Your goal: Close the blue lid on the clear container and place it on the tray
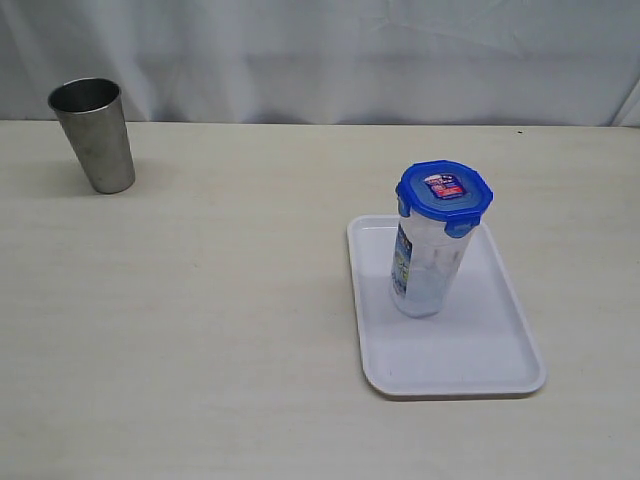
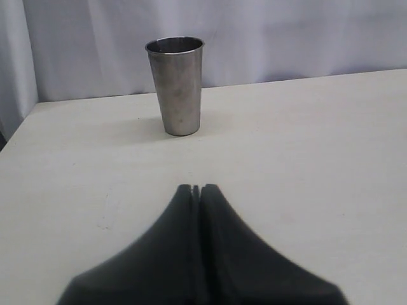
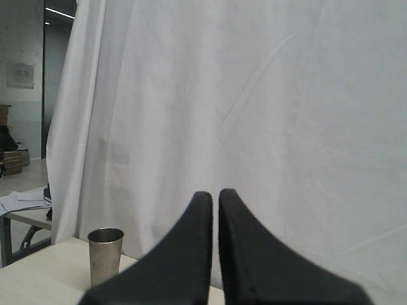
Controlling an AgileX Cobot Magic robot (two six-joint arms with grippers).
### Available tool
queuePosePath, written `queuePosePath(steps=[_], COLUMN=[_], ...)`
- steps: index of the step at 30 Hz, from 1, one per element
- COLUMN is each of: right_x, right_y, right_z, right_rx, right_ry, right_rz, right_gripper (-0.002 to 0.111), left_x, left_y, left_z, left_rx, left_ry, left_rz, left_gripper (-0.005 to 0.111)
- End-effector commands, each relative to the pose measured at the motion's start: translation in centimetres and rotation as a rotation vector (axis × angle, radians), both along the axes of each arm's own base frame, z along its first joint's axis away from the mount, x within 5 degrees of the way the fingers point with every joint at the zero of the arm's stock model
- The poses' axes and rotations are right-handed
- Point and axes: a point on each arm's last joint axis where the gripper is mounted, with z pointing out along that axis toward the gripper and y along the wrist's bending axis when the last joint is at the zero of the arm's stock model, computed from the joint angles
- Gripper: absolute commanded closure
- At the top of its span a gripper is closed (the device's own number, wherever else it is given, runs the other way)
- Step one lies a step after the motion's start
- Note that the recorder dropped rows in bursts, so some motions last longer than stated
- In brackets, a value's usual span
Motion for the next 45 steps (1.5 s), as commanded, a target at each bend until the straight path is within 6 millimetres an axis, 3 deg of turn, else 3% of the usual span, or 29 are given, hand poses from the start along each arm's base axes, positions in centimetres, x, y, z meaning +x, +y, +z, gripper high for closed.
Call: queuePosePath(steps=[1,25,30,39,43,45], right_x=[0.0,0.0,-0.2,-1.1,-2.1,-1.6], right_y=[0.0,0.0,-0.1,-1.2,-2.4,-2.6], right_z=[-0.1,-0.1,-0.1,0.6,-0.5,-1.3], right_rx=[0.001,0.001,-0.002,0.001,0.108,0.191], right_ry=[0.003,0.003,0.002,-0.174,-0.325,-0.345], right_rz=[0.003,0.003,0.066,-0.047,-0.182,-0.206], right_gripper=[0.104,0.104,0.104,0.104,0.104,0.104], left_x=[0.0,0.0,0.0,0.0,0.0,0.0], left_y=[0.0,0.0,0.0,0.0,0.0,0.0], left_z=[-0.1,-0.1,-0.1,-0.1,-0.1,-0.1], left_rx=[-0.011,-0.011,-0.011,-0.011,-0.011,-0.011], left_ry=[-0.001,-0.001,-0.001,-0.001,-0.001,-0.001], left_rz=[0.002,0.002,0.002,0.002,0.002,0.002], left_gripper=[0.107,0.107,0.107,0.107,0.107,0.107])
